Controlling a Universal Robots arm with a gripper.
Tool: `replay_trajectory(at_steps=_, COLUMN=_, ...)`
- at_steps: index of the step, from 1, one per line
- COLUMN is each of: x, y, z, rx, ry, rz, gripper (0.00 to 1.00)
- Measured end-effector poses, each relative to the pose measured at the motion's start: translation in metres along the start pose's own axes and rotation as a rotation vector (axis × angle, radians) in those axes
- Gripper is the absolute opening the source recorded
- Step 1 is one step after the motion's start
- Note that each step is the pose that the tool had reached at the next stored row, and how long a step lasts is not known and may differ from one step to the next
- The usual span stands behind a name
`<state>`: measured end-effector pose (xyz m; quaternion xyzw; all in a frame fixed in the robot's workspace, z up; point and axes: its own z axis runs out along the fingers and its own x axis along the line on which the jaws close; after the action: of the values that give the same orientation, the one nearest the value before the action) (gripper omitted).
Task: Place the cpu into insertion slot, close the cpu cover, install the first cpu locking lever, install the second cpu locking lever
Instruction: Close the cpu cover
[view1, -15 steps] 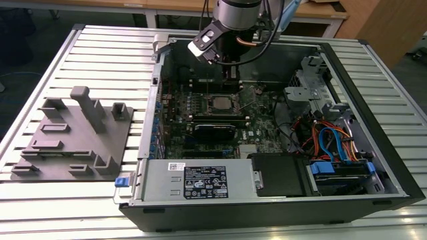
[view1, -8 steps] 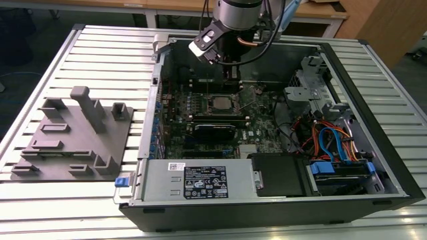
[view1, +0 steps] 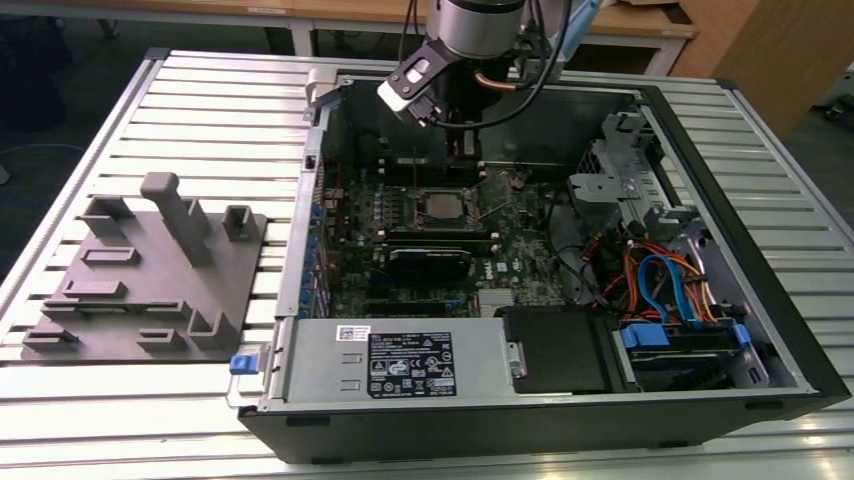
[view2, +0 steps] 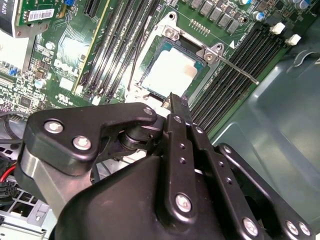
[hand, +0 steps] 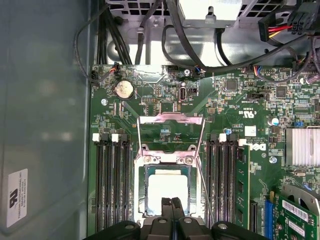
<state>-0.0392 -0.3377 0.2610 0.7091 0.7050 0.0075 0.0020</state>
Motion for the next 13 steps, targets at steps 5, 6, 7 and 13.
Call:
replay_trajectory(at_steps=5, x=0.0, y=0.0, z=-0.0019, rx=-0.0002, ry=0.0004, rz=0.0, gripper=0.1)
replay_trajectory(at_steps=6, x=0.0, y=0.0, z=-0.0023, rx=0.0, ry=0.0, rz=0.0, gripper=0.1)
replay_trajectory(at_steps=7, x=0.0, y=0.0, z=-0.0025, rx=0.0, ry=0.0001, rz=0.0, gripper=0.1)
replay_trajectory(at_steps=13, x=0.0001, y=0.0001, z=-0.0061, rx=0.0, ry=0.0001, rz=0.0, gripper=0.1)
